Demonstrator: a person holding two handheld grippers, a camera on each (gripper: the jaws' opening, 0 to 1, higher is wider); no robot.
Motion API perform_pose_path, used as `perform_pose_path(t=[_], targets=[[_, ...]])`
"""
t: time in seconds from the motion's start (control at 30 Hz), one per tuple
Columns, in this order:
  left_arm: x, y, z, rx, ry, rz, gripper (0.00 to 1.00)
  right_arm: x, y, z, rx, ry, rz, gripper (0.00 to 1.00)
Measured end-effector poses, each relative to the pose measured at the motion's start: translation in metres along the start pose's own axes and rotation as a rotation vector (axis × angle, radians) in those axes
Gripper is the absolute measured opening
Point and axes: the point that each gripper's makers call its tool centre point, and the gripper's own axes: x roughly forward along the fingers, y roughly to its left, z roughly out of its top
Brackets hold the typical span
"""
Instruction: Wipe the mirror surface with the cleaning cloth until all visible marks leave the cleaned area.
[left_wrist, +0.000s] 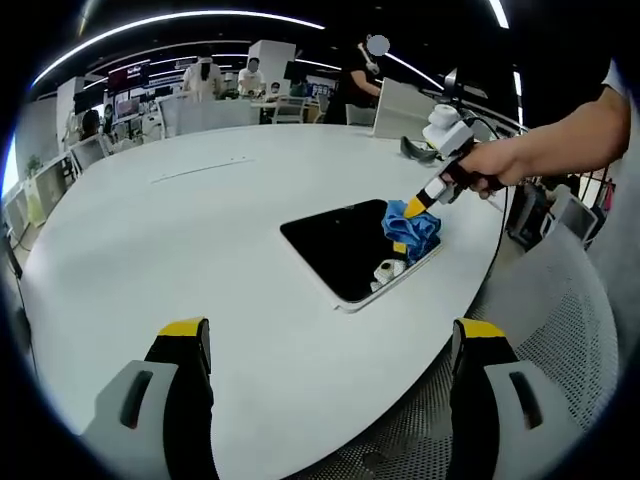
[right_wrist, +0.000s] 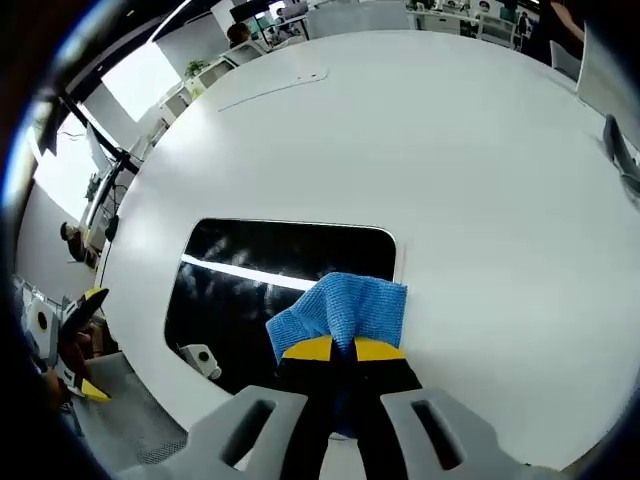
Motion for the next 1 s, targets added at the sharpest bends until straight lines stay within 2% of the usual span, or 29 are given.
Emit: perform_pose_path(t=[1.0], targets=[[0.003, 0.005, -0.006, -0.010, 0.020, 0.011, 0.99, 0.022, -0.011, 0.057, -0.053, -0.007, -0.021, 0.00]])
